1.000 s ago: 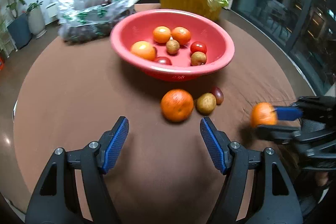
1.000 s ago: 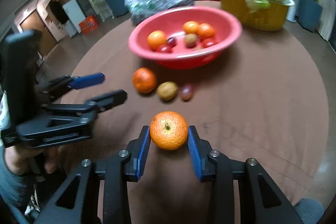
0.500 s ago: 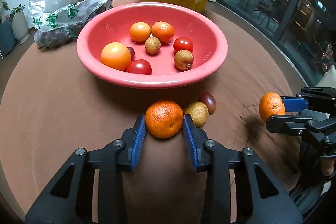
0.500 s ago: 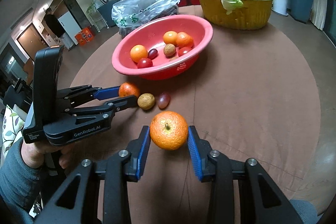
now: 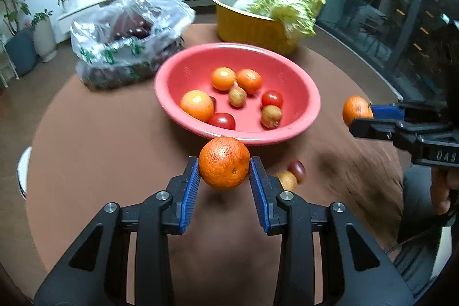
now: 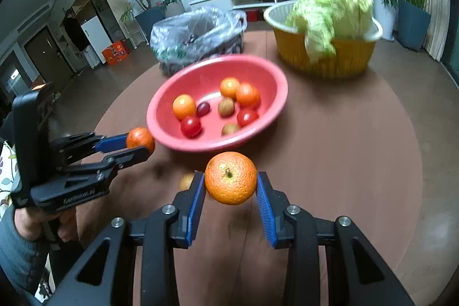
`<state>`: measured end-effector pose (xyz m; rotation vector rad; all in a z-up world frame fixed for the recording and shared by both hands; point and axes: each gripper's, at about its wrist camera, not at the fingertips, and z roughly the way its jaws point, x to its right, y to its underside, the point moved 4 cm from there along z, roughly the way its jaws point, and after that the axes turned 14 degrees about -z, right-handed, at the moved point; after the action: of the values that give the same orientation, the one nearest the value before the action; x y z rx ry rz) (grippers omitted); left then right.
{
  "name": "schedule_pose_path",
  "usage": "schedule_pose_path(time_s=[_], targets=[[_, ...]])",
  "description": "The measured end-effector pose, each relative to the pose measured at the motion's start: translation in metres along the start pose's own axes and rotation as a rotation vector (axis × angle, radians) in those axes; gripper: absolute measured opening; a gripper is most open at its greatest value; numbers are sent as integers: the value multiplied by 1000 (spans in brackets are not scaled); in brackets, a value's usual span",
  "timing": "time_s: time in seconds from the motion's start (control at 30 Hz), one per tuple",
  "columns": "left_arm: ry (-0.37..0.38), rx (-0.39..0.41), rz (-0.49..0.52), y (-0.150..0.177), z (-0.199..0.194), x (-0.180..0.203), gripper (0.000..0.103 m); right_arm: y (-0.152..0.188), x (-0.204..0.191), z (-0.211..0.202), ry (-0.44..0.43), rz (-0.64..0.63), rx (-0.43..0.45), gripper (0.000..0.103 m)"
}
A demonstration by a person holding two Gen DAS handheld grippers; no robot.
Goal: Organize fruits
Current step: 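Grasp a tangerine with the left tool while the right tool carries its tangerine to the basin, then release the tangerine into the red basin with the left tool while the right tool releases its tangerine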
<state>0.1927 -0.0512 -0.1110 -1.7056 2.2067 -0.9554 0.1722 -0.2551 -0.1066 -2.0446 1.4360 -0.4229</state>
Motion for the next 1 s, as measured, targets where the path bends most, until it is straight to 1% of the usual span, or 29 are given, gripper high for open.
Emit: schedule_pose_path(time_s=[0.1,0.2,0.3,0.4,0.53,0.67,0.77,0.87,1.0], targets=[[5,11,13,-8,-5,5,33,-19,2,6,20,-36,-4,39],[11,-10,20,-4,-1,6,33,-30,-1,9,17,-62,-6,39],[16,-21,14,0,0,4,33,-32,-2,15,11,-72,-13,39],[19,-9,16,-2,-2,3,33,-32,0,20,8,-72,-22,39],[10,2,28,-20,3,4,33,-35,4,29,5,-72,-36,39],[3,-2,31,-41,18,6,33,-44,13,41,16,-79,-55,39],[-9,-15,55,-54,33,12,33,-51,16,52,25,-99,-76,39],[-14,-26,67,-60,44,15,33,-54,18,63,35,-126,-98,39],[-29,-64,75,-58,62,13,33,-56,17,75,39,-162,-122,39]])
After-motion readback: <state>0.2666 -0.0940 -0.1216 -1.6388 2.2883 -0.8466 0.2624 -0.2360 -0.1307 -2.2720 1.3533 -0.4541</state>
